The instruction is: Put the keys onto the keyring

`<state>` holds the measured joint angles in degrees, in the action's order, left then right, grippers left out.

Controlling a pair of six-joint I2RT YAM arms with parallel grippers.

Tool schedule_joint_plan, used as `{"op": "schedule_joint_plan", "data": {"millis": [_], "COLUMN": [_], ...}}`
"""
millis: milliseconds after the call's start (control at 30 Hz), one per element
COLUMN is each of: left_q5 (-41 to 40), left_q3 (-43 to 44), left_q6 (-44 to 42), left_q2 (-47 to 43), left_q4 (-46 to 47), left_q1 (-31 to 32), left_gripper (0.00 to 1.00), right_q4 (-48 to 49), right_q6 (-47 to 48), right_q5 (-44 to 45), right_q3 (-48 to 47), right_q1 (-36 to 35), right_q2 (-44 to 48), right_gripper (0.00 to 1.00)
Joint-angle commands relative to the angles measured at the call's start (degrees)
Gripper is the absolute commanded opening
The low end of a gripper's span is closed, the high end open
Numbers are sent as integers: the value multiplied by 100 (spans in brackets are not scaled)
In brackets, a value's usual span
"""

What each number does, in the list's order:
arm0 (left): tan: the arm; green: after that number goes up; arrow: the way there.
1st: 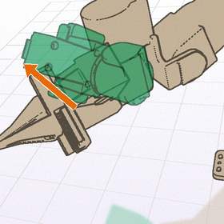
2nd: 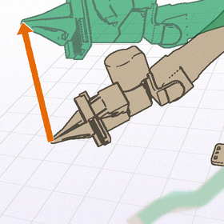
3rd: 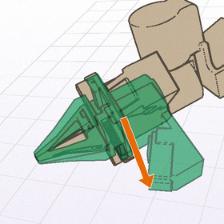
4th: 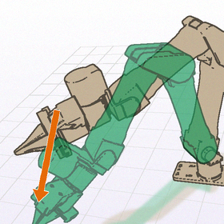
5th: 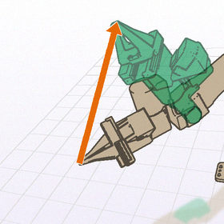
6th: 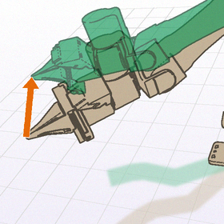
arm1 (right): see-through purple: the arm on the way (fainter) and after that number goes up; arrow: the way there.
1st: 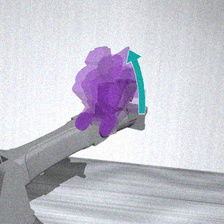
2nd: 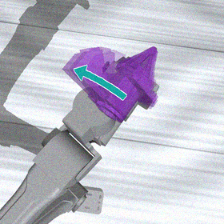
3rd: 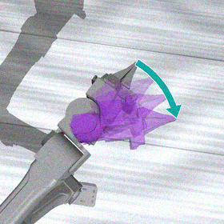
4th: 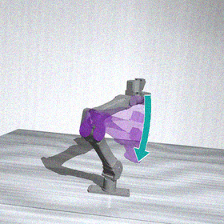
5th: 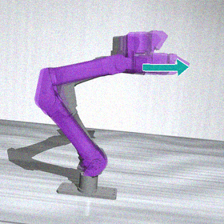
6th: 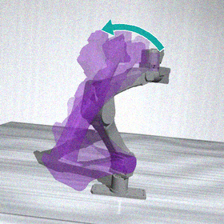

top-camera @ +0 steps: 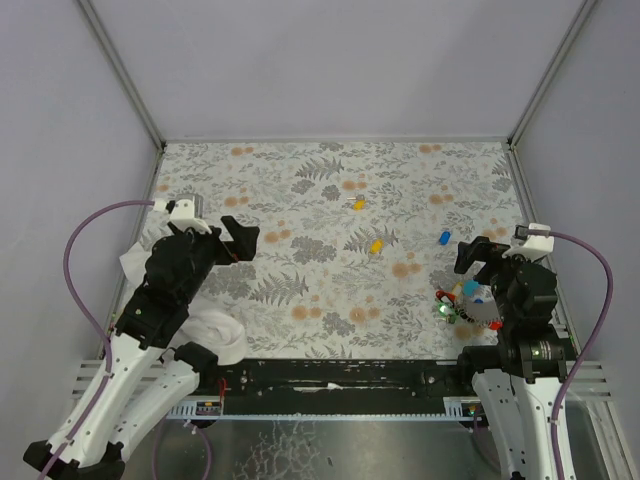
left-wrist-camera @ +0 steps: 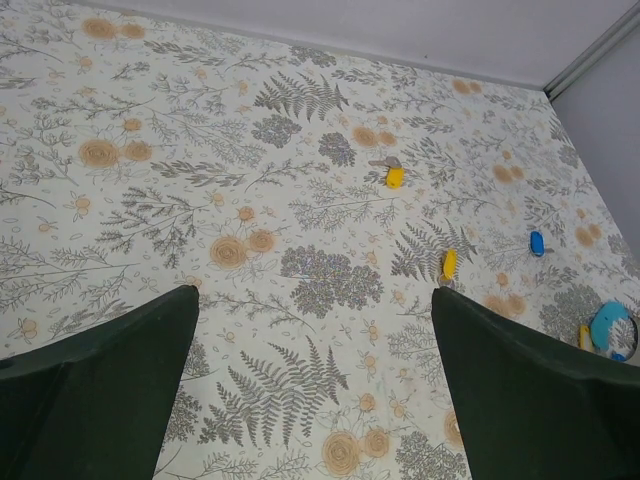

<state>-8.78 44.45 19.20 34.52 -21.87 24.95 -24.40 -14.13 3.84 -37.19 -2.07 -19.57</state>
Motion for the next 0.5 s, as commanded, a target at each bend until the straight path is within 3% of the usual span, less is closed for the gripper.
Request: {"op": "schedule_joint_plan", "data": {"millis": [0, 267, 467], "left_q5": [13, -126, -189], "left_q3": [66, 49, 29], "left_q6": [-11, -9, -13], "left_q2": [-75, -147, -229], "left_q4": [42, 34, 25], "left_q1": [28, 251, 371], "left_gripper": [100, 100, 100], "right_q4": [191, -113, -302], "right_q6": [-14, -356, -704], "right_q5": [-41, 12, -151], "right_q3": [-161, -153, -171], "right_q1": [22, 22, 22], "right_q2": [-45, -323, -1025], "right_gripper": [99, 99, 99]}}
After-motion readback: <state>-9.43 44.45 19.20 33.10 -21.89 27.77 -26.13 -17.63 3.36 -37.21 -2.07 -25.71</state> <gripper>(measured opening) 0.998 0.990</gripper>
